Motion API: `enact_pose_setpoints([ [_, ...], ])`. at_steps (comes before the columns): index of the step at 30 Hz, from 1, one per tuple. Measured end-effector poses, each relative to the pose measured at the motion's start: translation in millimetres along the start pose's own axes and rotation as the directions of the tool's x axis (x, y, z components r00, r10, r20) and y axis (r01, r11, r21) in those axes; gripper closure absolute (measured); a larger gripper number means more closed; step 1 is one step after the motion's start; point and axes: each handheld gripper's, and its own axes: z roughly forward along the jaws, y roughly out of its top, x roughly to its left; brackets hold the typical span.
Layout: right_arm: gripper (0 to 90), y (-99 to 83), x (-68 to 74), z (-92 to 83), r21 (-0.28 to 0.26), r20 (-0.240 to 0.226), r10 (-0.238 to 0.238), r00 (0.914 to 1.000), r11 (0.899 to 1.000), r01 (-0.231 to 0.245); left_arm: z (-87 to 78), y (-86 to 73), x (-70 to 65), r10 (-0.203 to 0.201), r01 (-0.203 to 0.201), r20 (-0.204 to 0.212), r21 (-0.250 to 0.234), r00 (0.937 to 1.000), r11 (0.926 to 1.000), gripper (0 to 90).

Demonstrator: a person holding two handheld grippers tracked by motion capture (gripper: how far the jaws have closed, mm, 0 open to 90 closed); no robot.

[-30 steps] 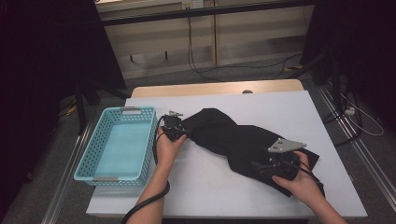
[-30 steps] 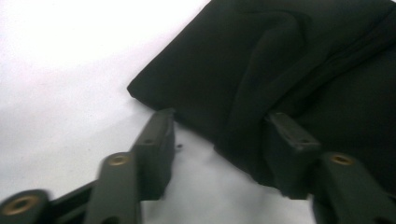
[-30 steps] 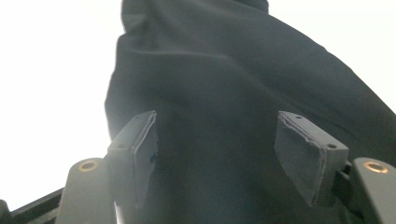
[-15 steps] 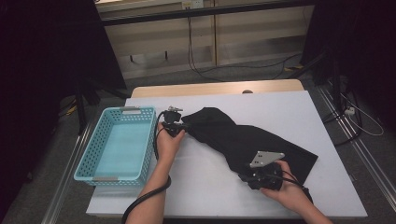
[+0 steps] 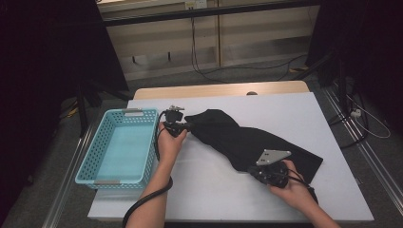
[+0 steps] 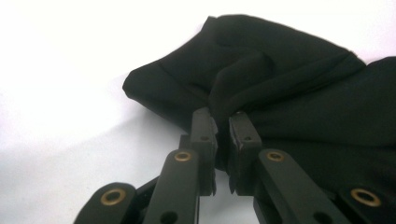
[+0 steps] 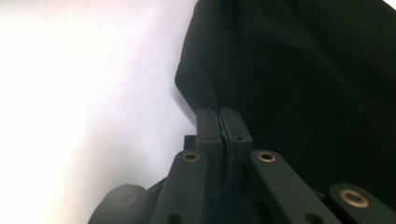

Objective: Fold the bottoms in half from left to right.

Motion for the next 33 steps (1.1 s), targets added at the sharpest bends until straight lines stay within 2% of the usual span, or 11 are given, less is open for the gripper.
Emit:
enact_pose_setpoints([
  [5,87.1,-8.7,-10.8,-15.2,0.003,-0.005,0.031,0.9995,1.0,-0.031,0.3,0.8,-0.6,0.008,-0.008,0.011,0.002,0.9999,1.0,83.1],
  [7,71.7,-8.7,-10.9,-13.7,-0.014,0.022,0.028,0.9994,1.0,-0.027,2.2,-0.9,-1.4,0.007,-0.007,0.006,0.002,1.0,1.0,82.9],
  [9,61.5,-1.2,-2.0,-8.9,-0.035,0.036,-0.011,0.9993,0.999,0.012,3.2,-2.0,-1.4,0.008,-0.008,0.007,0.0,0.9999,1.0,82.8],
  [11,60.1,2.5,1.7,-7.2,-0.049,0.035,-0.024,0.9991,0.998,0.026,2.8,-2.1,-0.9,0.013,-0.013,0.014,0.009,0.9998,0.9999,82.8],
  [13,56.4,10.9,9.0,-2.7,-0.076,0.035,-0.048,0.9983,0.996,0.05,2.3,-2.0,-0.9,0.013,-0.013,0.013,0.003,0.9998,0.9999,82.5],
  [17,61.0,25.4,22.1,11.3,-0.103,0.022,-0.083,0.9963,0.991,0.085,-0.5,-0.7,-1.2,0.018,-0.018,0.016,0.004,0.9997,0.9998,82.0],
  [21,61.4,33.5,30.3,30.3,-0.087,0.015,-0.101,0.9947,0.991,0.102,-0.1,0.1,-2.7,0.018,-0.018,0.012,-0.006,0.9998,0.9998,82.1],
  [25,52.8,36.7,24.3,49.3,-0.03,0.103,-0.087,0.9909,0.995,0.09,0.3,-0.5,-2.4,0.014,-0.014,0.011,-0.003,0.9998,0.9999,82.1],
  [28,55.2,38.4,19.9,51.3,-0.028,0.081,-0.042,0.9958,0.999,0.044,1.5,-1.9,-2.4,0.011,-0.011,0.01,-0.005,0.9999,0.9999,82.1],
  [30,63.9,38.6,18.4,52.3,-0.027,0.057,-0.02,0.9982,0.999,0.022,2.2,-3.0,-2.7,0.01,-0.01,0.008,-0.006,0.9999,0.9999,82.0],
  [33,81.8,38.7,18.3,50.9,-0.021,0.077,-0.024,0.9967,0.999,0.026,1.7,-3.7,-2.5,0.013,-0.013,0.009,-0.005,0.9999,0.9999,82.0],
])
